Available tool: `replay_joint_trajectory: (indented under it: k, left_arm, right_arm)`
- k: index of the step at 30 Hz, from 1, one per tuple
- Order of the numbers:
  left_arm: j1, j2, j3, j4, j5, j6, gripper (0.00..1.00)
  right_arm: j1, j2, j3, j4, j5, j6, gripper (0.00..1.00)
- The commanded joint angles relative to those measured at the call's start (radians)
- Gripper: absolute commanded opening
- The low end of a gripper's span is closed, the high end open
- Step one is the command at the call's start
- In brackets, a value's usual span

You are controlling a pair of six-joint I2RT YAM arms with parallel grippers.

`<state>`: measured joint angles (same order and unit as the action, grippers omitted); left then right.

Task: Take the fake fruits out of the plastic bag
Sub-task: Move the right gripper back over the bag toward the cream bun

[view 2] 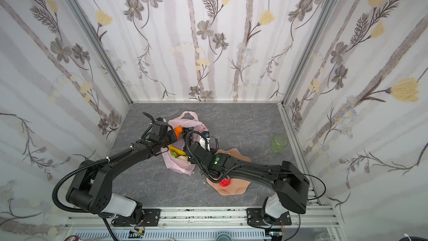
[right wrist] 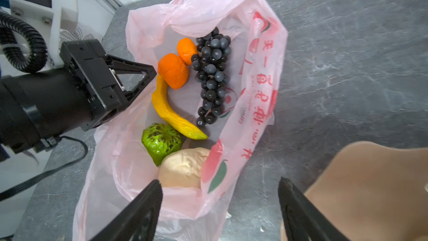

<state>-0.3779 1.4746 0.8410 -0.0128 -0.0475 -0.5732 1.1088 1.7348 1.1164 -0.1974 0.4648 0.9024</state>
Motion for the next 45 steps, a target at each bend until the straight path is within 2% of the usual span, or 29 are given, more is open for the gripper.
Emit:
replay_joint_trajectory:
  k: [1, 4, 10, 18, 27, 30, 37, 45]
  left_arm:
    - [-0.004, -0.04, -0.013, -0.01, -0.027, -0.008, 0.06]
    - [-0.004, -0.123, -0.056, -0.06, -0.095, -0.035, 0.18]
    - [-0.004, -0.301, -0.157, -0.116, -0.152, -0.077, 0.33]
    - [-0.006, -0.384, -0.286, -0.133, -0.07, -0.139, 0.52]
    - [-0.011, -0.428, -0.391, -0.108, -0.055, -0.149, 0.74]
    - [-0.01, -0.416, -0.401, -0.099, -0.042, -0.147, 0.74]
    - [-0.01, -0.423, -0.444, -0.072, -0.045, -0.166, 0.58]
    - [-0.01, -0.437, -0.475, -0.065, -0.032, -0.159, 0.49]
  right_arm:
    - [-0.032, 0.088, 0.071, 0.087, -0.139, -0.034, 0.78]
    - [-0.046, 0.169, 0.117, 0.101, -0.193, -0.041, 0.75]
    - [-0.049, 0.306, 0.203, 0.1, -0.277, -0.074, 0.69]
    - [-0.034, 0.375, 0.221, 0.102, -0.344, -0.075, 0.68]
    - [0.01, 0.413, 0.212, 0.078, -0.359, -0.078, 0.69]
    - [0.022, 0.422, 0.21, 0.069, -0.355, -0.078, 0.69]
    - [0.012, 0.416, 0.212, 0.059, -0.353, -0.088, 0.72]
    - [-0.01, 0.462, 0.288, -0.02, -0.382, -0.113, 0.76]
